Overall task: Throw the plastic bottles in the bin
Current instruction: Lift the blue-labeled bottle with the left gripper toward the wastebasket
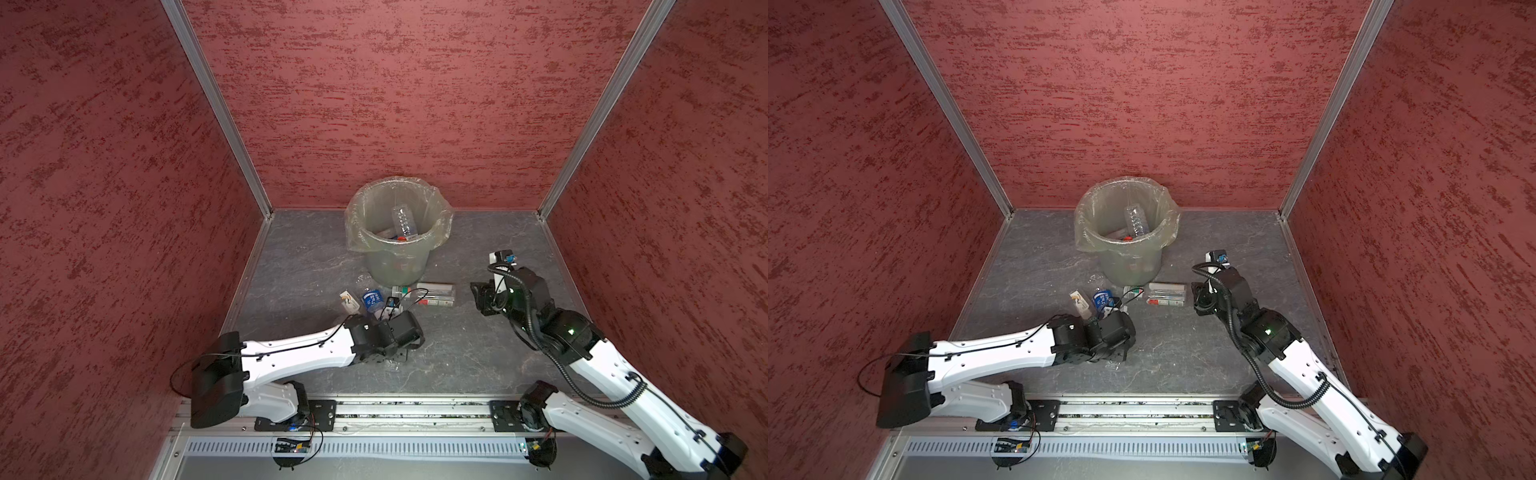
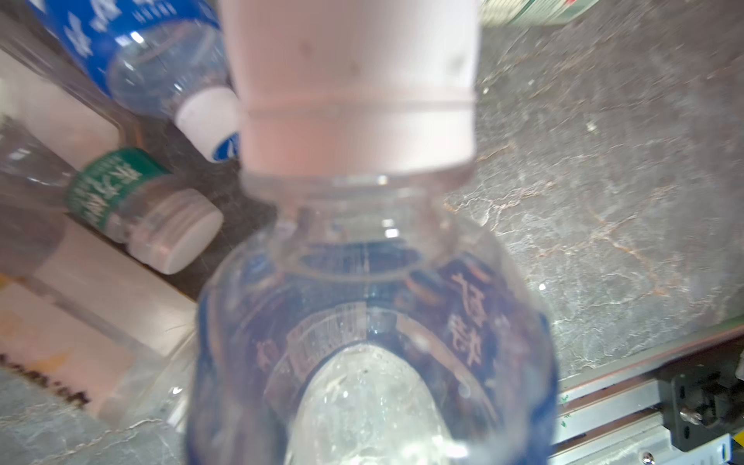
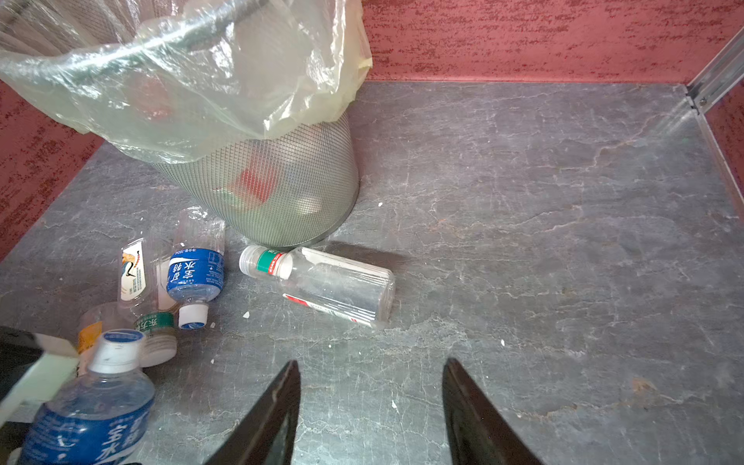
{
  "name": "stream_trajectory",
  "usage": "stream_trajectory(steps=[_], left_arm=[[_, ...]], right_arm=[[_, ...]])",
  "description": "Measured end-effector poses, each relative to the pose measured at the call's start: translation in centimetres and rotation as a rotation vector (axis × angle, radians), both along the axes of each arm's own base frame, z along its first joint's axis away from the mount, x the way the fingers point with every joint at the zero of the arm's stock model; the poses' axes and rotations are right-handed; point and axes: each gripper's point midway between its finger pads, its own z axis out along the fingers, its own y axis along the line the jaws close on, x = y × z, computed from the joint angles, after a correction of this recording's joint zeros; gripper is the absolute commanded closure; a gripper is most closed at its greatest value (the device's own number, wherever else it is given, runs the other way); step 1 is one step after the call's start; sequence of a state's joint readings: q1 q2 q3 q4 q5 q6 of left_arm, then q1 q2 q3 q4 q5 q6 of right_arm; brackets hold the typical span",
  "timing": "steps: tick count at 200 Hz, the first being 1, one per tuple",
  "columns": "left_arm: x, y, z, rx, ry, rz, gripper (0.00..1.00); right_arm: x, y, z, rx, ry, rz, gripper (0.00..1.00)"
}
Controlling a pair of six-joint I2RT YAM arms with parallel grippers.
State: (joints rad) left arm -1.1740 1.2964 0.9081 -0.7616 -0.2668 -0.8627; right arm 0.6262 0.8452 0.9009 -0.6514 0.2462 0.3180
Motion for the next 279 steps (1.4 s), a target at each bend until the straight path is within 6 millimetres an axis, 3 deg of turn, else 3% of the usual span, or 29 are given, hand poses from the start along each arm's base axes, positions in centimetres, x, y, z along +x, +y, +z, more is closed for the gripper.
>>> stream_trajectory(steps=[100,180,237,279], left_arm=[[-1.2,2.9,9.0,-0.201,-0.371,-0.021,0.61],[-2.1,5.3,12.4,-0.184,-0.569,-0.028,0.61],[-1.9,5.9,16.5,-0.208,-0.674,-0.01,0.61],[-0.9,5.1,22.3,-0.249,-0.792,-0.052,0.62]], right_arm=[[0.3,0.2,-0.5,0.003,0.008,-0.004,0.43],[0.4,0.4,-1.0,-0.003,0.018,-0.001,0.43],[0.5,0.4,-1.1,-0.004,0.021,-0.001,0.43],[0.5,0.4,-1.1,-0.005,0.021,-0.001,0.43]])
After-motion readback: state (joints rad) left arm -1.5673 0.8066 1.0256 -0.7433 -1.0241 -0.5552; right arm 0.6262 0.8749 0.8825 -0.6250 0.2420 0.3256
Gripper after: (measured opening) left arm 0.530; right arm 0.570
